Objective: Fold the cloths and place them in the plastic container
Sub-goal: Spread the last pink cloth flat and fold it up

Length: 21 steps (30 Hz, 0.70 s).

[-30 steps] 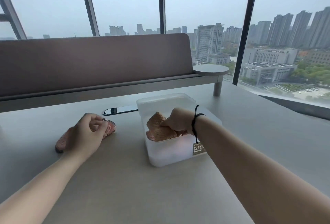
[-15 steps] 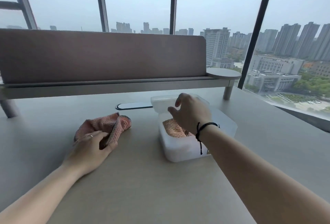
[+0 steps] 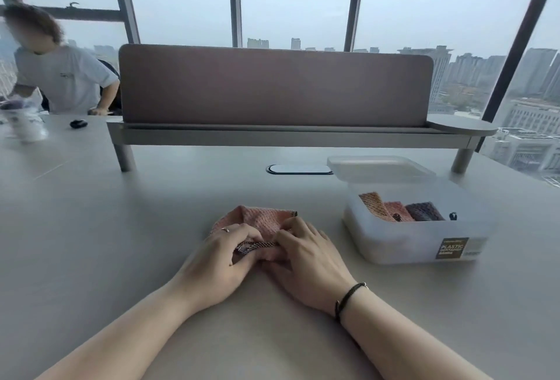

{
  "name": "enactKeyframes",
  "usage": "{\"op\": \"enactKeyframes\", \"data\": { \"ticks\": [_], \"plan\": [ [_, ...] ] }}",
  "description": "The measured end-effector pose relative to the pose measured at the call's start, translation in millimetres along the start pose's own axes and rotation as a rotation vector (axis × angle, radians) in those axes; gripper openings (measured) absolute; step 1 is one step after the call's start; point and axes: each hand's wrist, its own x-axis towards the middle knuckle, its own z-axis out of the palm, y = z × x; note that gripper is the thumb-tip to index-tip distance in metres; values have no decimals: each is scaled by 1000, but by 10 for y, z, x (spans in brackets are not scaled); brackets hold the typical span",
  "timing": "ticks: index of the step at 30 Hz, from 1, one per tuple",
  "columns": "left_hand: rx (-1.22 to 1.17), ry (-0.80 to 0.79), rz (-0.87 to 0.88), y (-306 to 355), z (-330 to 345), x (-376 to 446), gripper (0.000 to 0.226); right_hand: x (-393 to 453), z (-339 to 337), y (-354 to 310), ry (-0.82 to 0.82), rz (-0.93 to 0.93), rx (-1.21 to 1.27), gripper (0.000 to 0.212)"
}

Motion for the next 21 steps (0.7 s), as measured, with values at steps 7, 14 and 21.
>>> {"op": "enactKeyframes", "data": {
  "ticks": [7, 14, 21],
  "plan": [
    [2, 68, 168, 84, 20, 80, 10, -53, -142, 293, 41, -84, 8, 50],
    [-224, 293, -29, 50, -83, 125, 32, -60, -190, 280, 203, -20, 116, 34],
    [-721, 272, -160, 64, -221, 172, 36, -97, -306, 236, 435, 99, 157, 28]
  ]
}}
